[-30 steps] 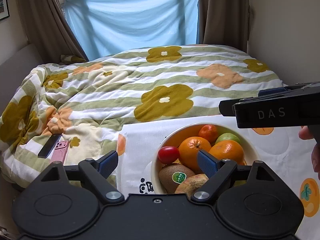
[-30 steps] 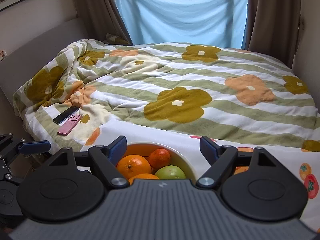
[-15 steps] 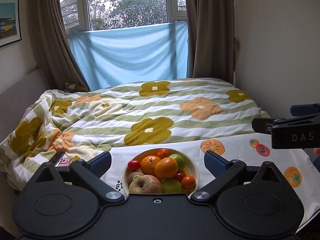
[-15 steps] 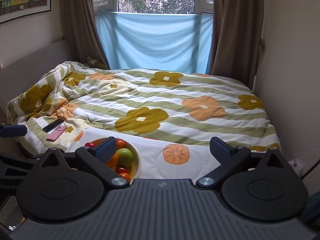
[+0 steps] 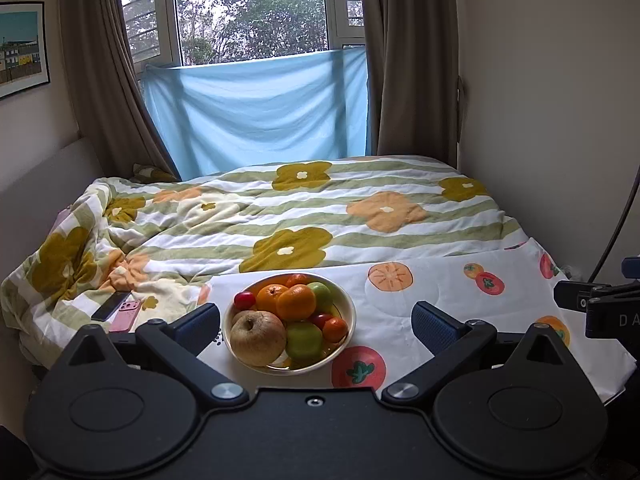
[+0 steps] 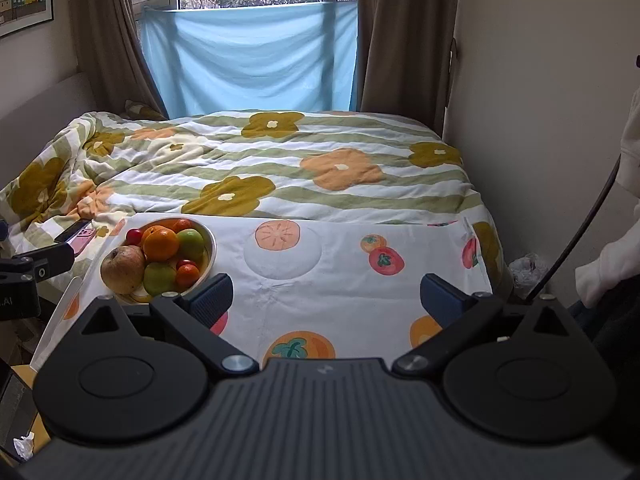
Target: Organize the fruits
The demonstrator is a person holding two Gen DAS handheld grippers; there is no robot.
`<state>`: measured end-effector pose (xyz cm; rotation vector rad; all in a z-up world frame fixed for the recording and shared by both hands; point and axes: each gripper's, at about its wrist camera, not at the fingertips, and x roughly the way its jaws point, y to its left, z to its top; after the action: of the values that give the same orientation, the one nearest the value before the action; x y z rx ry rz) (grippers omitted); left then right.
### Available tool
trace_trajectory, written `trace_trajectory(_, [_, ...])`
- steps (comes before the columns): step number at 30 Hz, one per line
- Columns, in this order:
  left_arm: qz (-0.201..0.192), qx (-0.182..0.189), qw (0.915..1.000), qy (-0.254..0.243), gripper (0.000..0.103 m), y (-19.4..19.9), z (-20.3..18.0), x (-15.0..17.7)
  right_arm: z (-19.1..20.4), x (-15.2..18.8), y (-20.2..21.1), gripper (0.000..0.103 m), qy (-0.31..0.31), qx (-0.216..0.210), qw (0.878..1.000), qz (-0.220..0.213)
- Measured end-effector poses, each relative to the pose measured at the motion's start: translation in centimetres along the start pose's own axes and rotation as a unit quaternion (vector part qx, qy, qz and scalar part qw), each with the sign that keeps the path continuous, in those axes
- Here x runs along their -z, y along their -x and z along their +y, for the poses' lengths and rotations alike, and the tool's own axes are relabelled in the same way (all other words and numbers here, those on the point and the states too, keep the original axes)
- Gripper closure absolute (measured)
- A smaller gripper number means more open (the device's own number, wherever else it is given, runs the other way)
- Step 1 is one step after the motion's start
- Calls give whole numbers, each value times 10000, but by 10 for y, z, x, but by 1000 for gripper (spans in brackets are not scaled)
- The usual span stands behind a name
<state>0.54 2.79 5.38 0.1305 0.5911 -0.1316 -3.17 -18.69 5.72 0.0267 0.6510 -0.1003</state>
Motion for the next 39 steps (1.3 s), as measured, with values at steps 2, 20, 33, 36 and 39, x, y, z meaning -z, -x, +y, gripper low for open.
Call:
trace_trajectory(2, [23, -2, 10000, 16, 0, 3, -4, 4, -3, 3, 3, 0, -19, 18, 10000, 32])
trace_trajectory(20, [7, -142, 9998, 144, 0, 14, -12, 7, -15, 8, 13, 0, -61, 0, 10000, 58])
trace_trajectory(33, [55, -81, 9998, 174, 0, 14, -14, 8, -19, 10, 12, 0, -120, 6, 9998, 136])
trace_trajectory(36, [55, -95, 9998, 178, 0, 13, -14, 8, -19, 10, 12, 0, -123, 13, 9998, 141])
trace_trajectory(39, [49, -100, 9998, 180, 0, 13, -13, 8, -19, 11, 12, 0, -125, 12, 9998, 133])
